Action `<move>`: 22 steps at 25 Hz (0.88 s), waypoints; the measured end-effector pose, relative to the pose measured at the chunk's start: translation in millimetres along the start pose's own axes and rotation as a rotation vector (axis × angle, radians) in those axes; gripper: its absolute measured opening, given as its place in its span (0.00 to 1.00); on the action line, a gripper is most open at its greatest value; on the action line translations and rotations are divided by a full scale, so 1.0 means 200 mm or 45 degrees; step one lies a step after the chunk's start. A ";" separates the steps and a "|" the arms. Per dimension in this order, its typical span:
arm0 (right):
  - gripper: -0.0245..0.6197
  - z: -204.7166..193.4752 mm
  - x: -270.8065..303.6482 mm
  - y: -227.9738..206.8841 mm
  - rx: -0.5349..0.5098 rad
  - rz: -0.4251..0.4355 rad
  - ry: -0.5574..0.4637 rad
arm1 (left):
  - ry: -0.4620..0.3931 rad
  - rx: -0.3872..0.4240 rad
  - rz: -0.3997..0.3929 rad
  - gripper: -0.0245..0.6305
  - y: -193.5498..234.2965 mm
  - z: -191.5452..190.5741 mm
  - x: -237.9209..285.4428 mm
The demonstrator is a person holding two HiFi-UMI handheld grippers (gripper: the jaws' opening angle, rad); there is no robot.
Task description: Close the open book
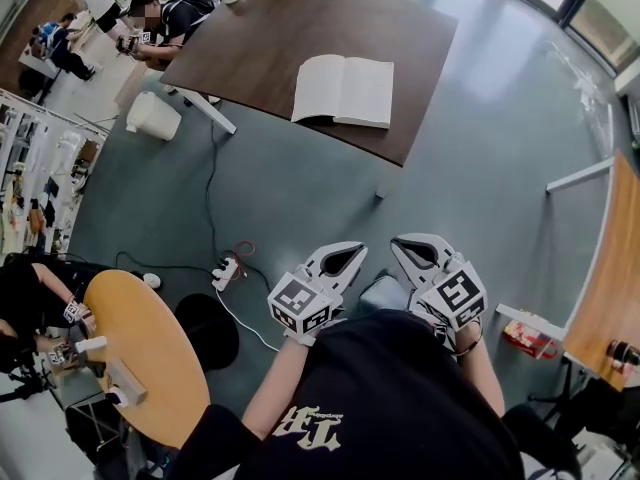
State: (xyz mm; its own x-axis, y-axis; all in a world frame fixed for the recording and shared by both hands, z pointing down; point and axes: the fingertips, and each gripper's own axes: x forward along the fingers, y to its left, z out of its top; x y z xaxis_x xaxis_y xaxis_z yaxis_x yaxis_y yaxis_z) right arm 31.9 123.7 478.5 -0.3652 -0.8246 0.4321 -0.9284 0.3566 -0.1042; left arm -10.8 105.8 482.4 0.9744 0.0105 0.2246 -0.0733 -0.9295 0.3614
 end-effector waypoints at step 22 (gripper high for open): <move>0.02 0.05 -0.31 -0.17 0.017 -0.098 -0.085 | 0.016 0.051 -0.061 0.04 -0.24 0.13 0.18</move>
State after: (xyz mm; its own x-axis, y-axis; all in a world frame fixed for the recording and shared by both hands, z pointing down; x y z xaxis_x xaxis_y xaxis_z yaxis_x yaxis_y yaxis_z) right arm 85.5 157.9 445.9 -0.2957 -0.8771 0.3784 -0.9547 0.2852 -0.0849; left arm 32.6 140.5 450.3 0.9739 0.0599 0.2190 -0.0175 -0.9419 0.3354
